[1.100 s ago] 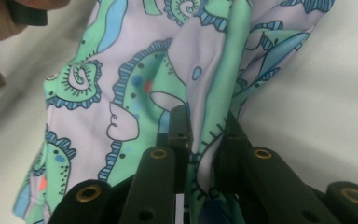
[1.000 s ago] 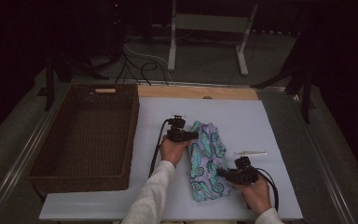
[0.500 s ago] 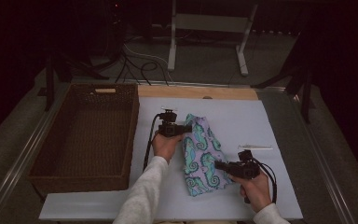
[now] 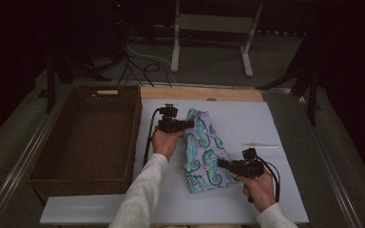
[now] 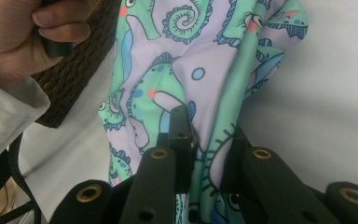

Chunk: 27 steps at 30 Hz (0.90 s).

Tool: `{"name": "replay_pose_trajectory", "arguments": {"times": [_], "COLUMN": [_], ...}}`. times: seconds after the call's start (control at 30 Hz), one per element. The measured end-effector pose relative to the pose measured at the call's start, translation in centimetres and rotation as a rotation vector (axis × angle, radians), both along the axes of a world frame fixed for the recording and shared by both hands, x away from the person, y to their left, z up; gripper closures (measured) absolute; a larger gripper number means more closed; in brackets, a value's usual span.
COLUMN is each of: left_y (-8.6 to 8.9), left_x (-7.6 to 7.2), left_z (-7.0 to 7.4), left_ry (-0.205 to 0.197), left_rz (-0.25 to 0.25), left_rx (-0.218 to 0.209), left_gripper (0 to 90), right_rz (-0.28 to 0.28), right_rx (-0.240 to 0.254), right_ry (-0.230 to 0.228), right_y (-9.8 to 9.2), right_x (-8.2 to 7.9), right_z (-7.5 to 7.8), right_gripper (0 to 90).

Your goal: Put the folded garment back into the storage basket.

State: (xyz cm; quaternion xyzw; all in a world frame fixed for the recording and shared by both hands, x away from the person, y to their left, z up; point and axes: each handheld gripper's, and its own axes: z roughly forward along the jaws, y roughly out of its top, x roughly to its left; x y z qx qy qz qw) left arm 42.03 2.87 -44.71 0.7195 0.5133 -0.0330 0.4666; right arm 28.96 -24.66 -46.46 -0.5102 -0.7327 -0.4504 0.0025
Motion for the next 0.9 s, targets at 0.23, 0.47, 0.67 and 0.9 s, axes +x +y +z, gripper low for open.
{"name": "replay_pose_trajectory", "arguments": {"times": [0.23, 0.47, 0.67, 0.9], "left_y": [0.2, 0.6, 1.1, 1.8], "left_x": [0.1, 0.1, 0.0, -0.1], "left_z": [1.3, 2.5, 3.2, 3.7], "left_ry": [-0.016, -0.032, -0.042, -0.06], "left_rz": [-0.006, -0.005, -0.004, -0.034], "left_rx": [0.015, 0.019, 0.018, 0.009], "left_gripper": [80.2, 80.2, 80.1, 80.1], "right_rz": [0.011, 0.028, 0.036, 0.051], "right_rx": [0.002, 0.002, 0.003, 0.015], "right_ry": [-0.014, -0.025, -0.029, -0.034], "right_y": [0.4, 1.1, 1.6, 2.5], "right_x": [0.4, 0.9, 1.2, 1.8], "right_z": [0.8, 1.7, 2.2, 2.8], "right_gripper": [80.1, 80.2, 80.1, 80.1]}}
